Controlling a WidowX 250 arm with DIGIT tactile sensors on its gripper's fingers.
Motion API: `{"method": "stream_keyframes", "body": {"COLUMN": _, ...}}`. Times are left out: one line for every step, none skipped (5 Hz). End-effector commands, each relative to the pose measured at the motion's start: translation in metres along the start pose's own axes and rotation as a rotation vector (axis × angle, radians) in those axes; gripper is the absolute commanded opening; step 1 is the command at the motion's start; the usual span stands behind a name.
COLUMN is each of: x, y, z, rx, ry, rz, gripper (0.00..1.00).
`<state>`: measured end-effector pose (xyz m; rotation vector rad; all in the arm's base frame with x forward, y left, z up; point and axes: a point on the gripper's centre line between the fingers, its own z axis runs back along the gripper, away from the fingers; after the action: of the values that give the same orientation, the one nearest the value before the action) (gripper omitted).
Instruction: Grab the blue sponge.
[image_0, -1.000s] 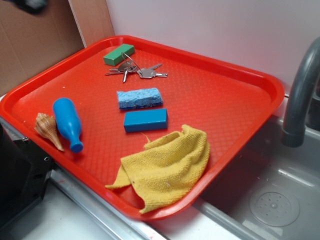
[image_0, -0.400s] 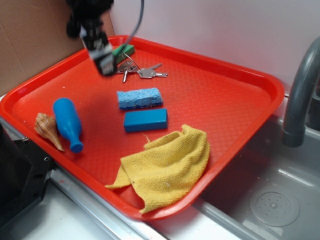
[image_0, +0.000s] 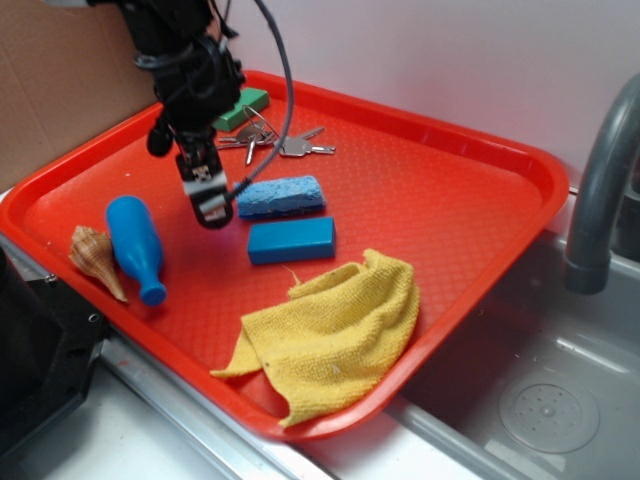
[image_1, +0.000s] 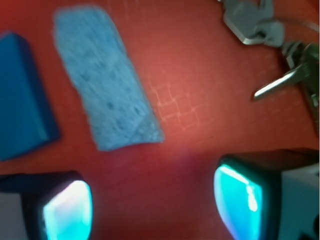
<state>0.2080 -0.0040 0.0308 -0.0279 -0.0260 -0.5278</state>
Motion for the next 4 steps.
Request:
{"method": "stream_keyframes", "body": {"x": 0.045, "y": -0.006, "z": 0.002, "rx": 0.028, "ry": -0.042, "rz": -0.085, "gripper": 1.00}}
{"method": "stream_keyframes", "body": {"x": 0.059, "y": -0.015, "z": -0.009, "rx": 0.029, "ry": -0.024, "rz": -0.130, "gripper": 1.00}}
{"method": "stream_keyframes", "body": {"x": 0.052, "y": -0.024, "z": -0.020, "rx": 0.030, "ry": -0.001, "rz": -0.151, "gripper": 1.00}}
{"method": "stream_keyframes", "body": {"x": 0.051, "y": -0.023, "z": -0.009, "rx": 0.063, "ry": -0.012, "rz": -0.123, "gripper": 0.00}}
